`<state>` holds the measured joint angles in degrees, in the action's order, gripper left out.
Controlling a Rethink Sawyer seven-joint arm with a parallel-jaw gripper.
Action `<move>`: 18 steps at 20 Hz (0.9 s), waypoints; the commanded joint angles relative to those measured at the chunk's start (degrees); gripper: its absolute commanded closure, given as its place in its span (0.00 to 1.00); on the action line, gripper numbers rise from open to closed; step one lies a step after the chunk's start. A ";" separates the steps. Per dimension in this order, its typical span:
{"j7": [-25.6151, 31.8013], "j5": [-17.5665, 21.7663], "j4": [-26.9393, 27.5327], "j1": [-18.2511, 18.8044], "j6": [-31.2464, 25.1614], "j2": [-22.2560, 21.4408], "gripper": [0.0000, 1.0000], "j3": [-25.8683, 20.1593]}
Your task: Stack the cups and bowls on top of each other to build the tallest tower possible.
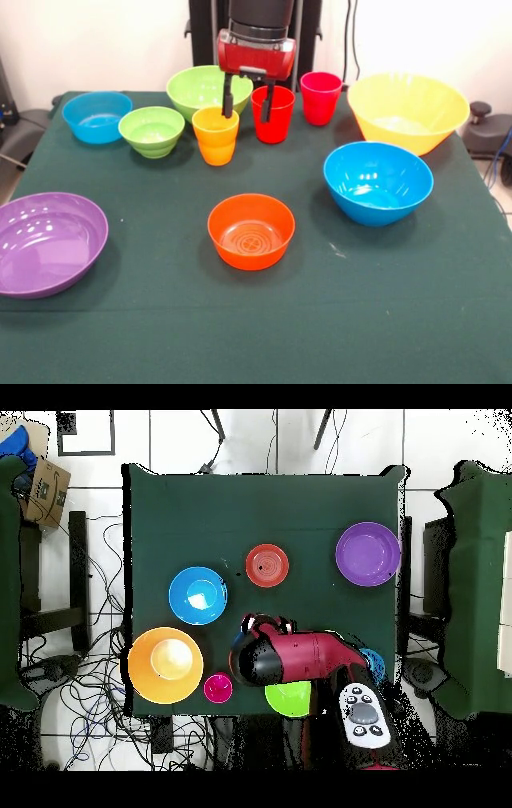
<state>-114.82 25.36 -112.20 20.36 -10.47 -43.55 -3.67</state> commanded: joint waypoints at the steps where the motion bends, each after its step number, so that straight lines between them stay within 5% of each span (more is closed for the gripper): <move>1: -3.24 3.46 -0.02 0.58 5.01 5.63 0.00 -1.88; 11: -3.38 4.54 -0.79 0.80 7.93 7.07 0.00 0.32; 18: -3.32 4.55 -0.01 -2.45 5.26 6.96 0.00 5.28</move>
<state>-114.82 26.55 -112.19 19.95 -5.13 -38.38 0.13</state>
